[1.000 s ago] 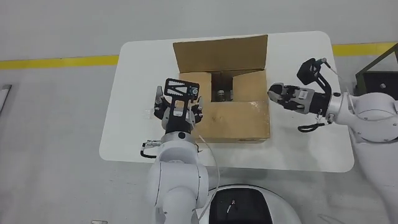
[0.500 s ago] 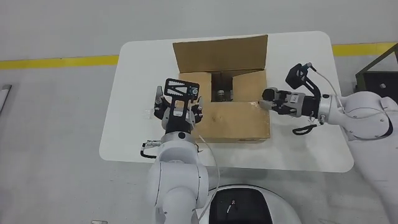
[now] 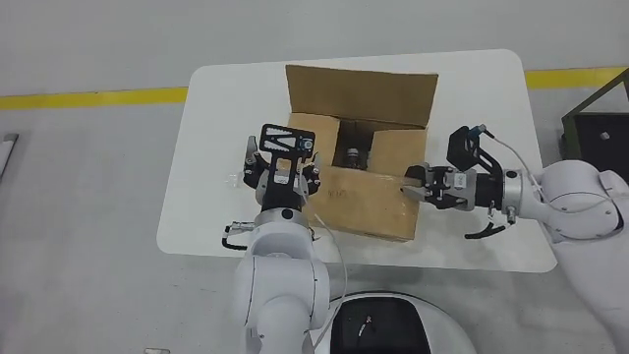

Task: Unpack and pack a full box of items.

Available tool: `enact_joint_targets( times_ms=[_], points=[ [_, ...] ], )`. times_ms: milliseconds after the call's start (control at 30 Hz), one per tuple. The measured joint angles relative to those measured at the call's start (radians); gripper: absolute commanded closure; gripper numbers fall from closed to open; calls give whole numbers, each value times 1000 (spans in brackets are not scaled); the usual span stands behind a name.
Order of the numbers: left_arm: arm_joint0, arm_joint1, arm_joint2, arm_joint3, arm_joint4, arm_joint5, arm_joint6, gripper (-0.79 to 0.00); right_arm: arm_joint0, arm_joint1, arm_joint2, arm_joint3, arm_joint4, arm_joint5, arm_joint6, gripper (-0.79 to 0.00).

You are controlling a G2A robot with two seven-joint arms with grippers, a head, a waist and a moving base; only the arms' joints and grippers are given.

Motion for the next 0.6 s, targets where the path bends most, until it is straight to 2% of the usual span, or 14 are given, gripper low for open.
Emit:
enact_joint_targets(
  times_ms=[167,200,233,267,367,533,600],
  points=[
    [0,0,0,0,0,0,0,-785,-31,6,-9,-16,73,-8,-39,-237],
    [0,0,0,0,0,0,0,-785,-34,7,-11,-12,88,-4,-44,-209],
    [0,0,0,0,0,0,0,-785,-38,8,-10,-1,95,10,-44,-135],
    [0,0,0,0,0,0,0,-785,-40,9,-11,11,100,45,-42,-132],
    [0,0,0,0,0,0,0,-785,-40,10,-28,26,150,103,-46,-182],
    [0,0,0,0,0,0,0,-785,-35,12,-58,47,213,94,-34,-200],
    [0,0,0,0,0,0,0,-785,-31,14,-66,52,227,86,-31,-185]
  ],
)
